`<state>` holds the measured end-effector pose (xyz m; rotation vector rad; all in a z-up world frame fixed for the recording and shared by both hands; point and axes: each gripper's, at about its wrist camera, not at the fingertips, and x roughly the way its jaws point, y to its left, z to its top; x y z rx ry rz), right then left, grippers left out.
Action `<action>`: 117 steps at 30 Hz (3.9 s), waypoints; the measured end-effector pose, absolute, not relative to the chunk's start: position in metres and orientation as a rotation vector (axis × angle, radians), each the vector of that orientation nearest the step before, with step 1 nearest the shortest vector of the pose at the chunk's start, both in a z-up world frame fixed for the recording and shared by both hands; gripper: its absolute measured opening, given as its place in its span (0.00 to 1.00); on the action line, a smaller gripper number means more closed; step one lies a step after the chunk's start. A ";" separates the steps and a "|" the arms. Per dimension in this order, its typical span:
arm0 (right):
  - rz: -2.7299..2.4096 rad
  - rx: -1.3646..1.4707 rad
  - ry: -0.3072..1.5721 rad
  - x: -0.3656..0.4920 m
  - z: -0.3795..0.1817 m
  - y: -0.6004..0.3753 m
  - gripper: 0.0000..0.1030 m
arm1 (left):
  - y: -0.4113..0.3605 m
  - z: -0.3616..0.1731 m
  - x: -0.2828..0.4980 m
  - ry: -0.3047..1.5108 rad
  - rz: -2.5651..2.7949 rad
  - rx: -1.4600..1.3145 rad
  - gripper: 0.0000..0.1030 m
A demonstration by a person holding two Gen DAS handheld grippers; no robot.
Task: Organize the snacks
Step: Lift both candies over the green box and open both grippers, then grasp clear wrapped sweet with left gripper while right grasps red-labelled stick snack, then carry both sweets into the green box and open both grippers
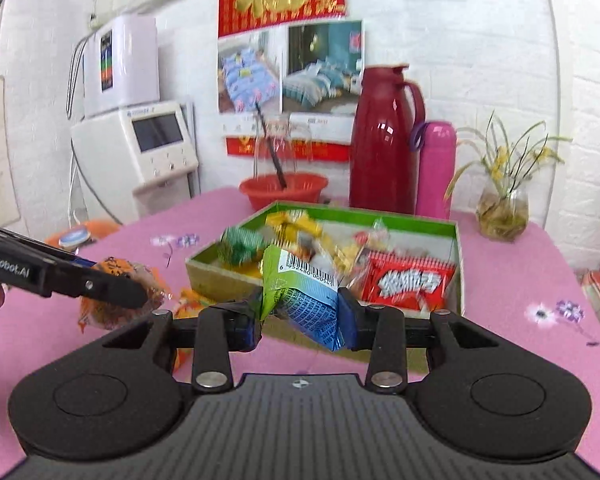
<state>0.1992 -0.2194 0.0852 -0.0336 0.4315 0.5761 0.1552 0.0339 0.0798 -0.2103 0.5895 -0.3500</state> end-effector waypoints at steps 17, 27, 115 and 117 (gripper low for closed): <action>0.436 0.051 0.323 0.266 0.103 -0.241 0.65 | 0.019 0.105 0.248 0.505 -0.267 -0.248 0.07; 0.404 -0.028 0.398 0.302 0.052 -0.223 1.00 | -0.001 0.065 0.288 0.562 -0.239 -0.211 0.87; 0.603 -0.048 0.649 0.174 0.026 -0.222 0.33 | 0.023 0.001 0.081 0.732 -0.357 -0.269 0.00; 0.613 -0.045 0.615 0.168 0.037 -0.222 0.33 | 0.023 0.012 0.083 0.703 -0.360 -0.262 0.00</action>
